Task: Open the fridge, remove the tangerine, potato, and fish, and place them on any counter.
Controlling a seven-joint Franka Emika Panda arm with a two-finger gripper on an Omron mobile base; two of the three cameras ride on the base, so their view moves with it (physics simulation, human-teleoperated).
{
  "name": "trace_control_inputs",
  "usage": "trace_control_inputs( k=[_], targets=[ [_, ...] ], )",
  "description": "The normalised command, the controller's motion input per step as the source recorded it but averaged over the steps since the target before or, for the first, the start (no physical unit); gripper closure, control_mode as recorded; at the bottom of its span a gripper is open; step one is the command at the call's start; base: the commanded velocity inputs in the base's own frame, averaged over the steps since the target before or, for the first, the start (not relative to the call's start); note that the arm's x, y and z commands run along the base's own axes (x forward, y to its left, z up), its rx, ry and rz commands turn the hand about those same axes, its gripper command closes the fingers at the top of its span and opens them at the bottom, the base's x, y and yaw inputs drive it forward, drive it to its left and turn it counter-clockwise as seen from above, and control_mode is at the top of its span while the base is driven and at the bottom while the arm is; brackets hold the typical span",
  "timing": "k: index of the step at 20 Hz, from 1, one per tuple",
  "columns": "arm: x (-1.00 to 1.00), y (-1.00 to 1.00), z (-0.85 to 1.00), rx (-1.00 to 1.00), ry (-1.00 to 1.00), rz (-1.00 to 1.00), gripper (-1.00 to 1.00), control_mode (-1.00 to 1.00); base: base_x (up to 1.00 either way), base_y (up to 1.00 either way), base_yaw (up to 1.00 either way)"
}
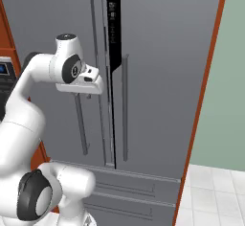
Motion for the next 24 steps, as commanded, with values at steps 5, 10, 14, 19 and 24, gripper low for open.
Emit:
trace_control_inputs(
  k=[5, 10, 14, 19, 24],
  targets=[
    [0.0, 0.0, 0.0, 0.0, 0.0, 0.0, -1.0, 1.0, -0.02, 0.0, 0.0],
    [0.0, 0.0, 0.0, 0.0, 0.0, 0.0, -1.0, 1.0, -0.66, -0.32, 0.0],
    [0.0, 0.0, 0.0, 0.0, 0.0, 0.0, -1.0, 1.0, -0.81, -0.71, 0.0],
    [0.0, 0.0, 0.0, 0.0, 0.0, 0.0, -1.0, 1.0, -0.27, -0.32, 0.0],
    [-0.26, 0.28, 0.03, 0.0, -0.07, 0.0, -1.0, -1.0, 0.0, 0.0, 0.0]
  ],
)
